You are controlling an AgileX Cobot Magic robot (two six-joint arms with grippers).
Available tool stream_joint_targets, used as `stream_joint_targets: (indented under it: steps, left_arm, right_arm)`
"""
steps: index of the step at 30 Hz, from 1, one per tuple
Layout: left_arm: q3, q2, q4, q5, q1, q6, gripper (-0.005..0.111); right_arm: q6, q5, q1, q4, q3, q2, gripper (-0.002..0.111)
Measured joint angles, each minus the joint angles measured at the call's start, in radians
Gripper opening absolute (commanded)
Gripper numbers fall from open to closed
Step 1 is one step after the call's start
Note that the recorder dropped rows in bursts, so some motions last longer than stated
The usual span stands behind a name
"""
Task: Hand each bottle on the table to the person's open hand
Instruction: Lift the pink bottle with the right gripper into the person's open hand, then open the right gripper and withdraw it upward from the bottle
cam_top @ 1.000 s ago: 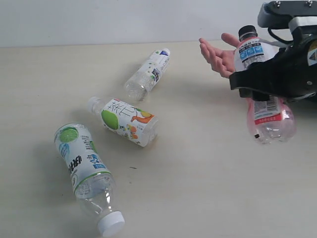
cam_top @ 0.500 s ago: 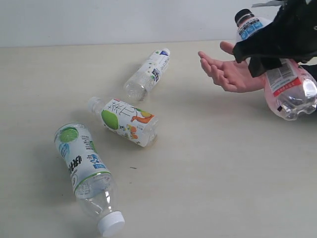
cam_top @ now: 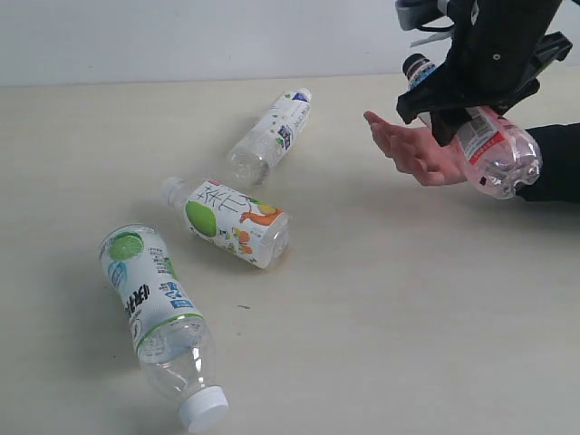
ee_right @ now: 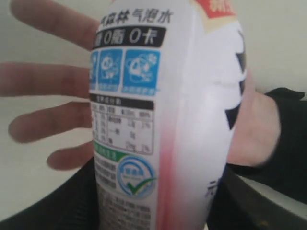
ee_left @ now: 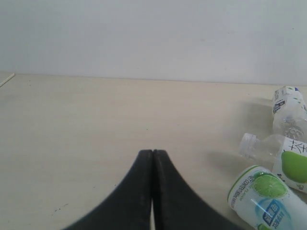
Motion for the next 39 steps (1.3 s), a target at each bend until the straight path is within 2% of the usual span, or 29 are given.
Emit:
stream_joint_targets:
  steps: [7, 16, 20, 27, 30, 33, 39]
  left_arm:
    - [0.0, 0.0, 0.0, 0.0, 0.0, 0.0, 0.0]
    - [0.0, 0.0, 0.0, 0.0, 0.0, 0.0, 0.0]
    - [0.0, 0.0, 0.0, 0.0, 0.0, 0.0, 0.0]
    - [0.0, 0.0, 0.0, 0.0, 0.0, 0.0, 0.0]
    - [0.0, 0.0, 0.0, 0.0, 0.0, 0.0, 0.0]
    - [0.0, 0.0, 0.0, 0.0, 0.0, 0.0, 0.0]
    - [0.0, 0.0, 0.0, 0.0, 0.0, 0.0, 0.0]
  right_arm:
    - [-0.014, -0.107, -0.008, 0.014, -0.012, 0.083, 0.0]
    - [-0.014, -0.126, -0.008, 0.017, -0.012, 0.114, 0.002]
    - [-0.014, -0.135, -0.008, 0.017, -0.012, 0.114, 0.018]
    - [-0.014, -0.137, -0.008, 0.017, -0.012, 0.114, 0.06]
    - [-0.012, -0.137, -0.008, 0.021, -0.012, 0.114, 0.075]
    - [-0.012, -0.137, -0.008, 0.021, -0.012, 0.114, 0.085]
    - [-0.012, -0.137, -0.008, 0.021, -0.012, 0.114, 0.09]
